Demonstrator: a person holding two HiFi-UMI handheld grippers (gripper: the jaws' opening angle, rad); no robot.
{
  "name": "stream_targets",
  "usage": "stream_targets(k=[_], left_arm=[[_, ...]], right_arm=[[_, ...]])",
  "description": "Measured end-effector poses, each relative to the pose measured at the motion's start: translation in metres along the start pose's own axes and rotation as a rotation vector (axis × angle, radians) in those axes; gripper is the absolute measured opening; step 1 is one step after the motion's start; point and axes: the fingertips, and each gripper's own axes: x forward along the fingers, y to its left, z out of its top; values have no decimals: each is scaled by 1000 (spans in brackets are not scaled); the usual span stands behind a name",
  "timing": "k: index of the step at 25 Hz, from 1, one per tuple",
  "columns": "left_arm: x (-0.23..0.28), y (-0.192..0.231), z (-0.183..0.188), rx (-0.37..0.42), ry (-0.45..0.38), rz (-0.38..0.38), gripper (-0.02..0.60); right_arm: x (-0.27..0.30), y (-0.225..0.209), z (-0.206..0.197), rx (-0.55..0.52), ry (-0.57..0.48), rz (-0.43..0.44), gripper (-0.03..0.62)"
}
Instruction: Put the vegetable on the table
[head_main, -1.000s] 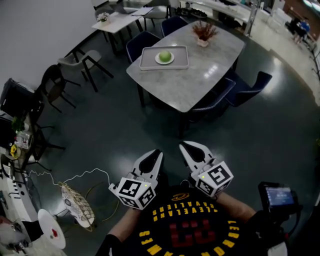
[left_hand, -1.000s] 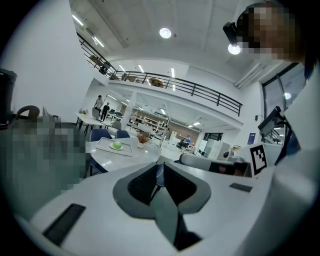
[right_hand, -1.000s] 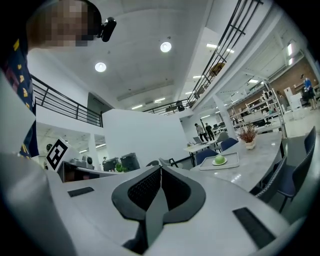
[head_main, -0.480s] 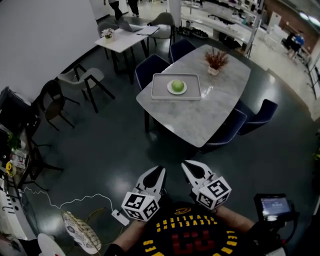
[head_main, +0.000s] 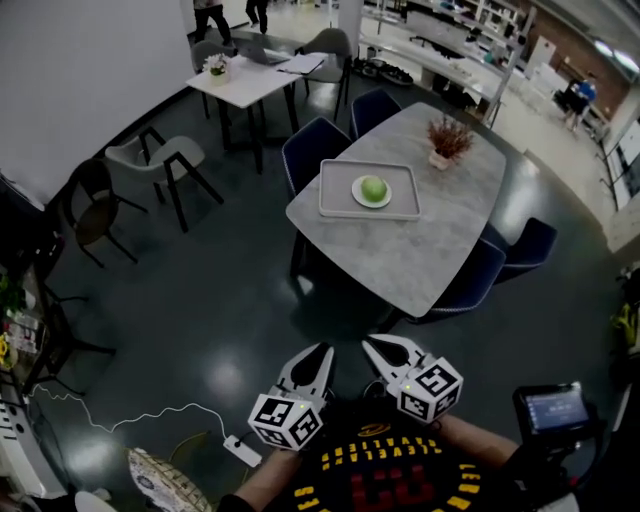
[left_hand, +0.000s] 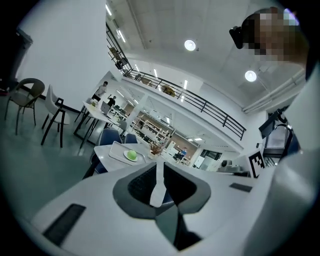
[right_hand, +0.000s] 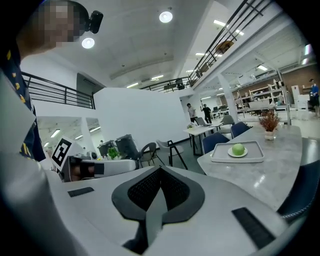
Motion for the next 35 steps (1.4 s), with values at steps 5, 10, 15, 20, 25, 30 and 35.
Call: stream_targets(k=[5, 10, 15, 20, 25, 30, 35], left_arm=[[3, 19, 3, -40, 4, 6, 48], [13, 44, 23, -22, -7, 52, 48], [45, 61, 45, 20, -14, 94, 48], [99, 69, 72, 60, 7, 101, 48], [159, 68, 86, 98, 53, 79, 48], [223, 57, 85, 122, 102, 27, 48], [265, 58, 90, 104, 136, -4, 48]], right_arm=[[24, 2, 2, -3, 35, 21, 5], [54, -12, 15, 19, 21, 54, 5], [82, -43, 39, 37, -20, 92, 5], [103, -96, 74, 84, -68, 87, 5], [115, -149, 97, 132, -99, 76, 5], [108, -214, 109, 191, -133, 2, 5], [100, -262, 108, 283, -139, -88, 5]])
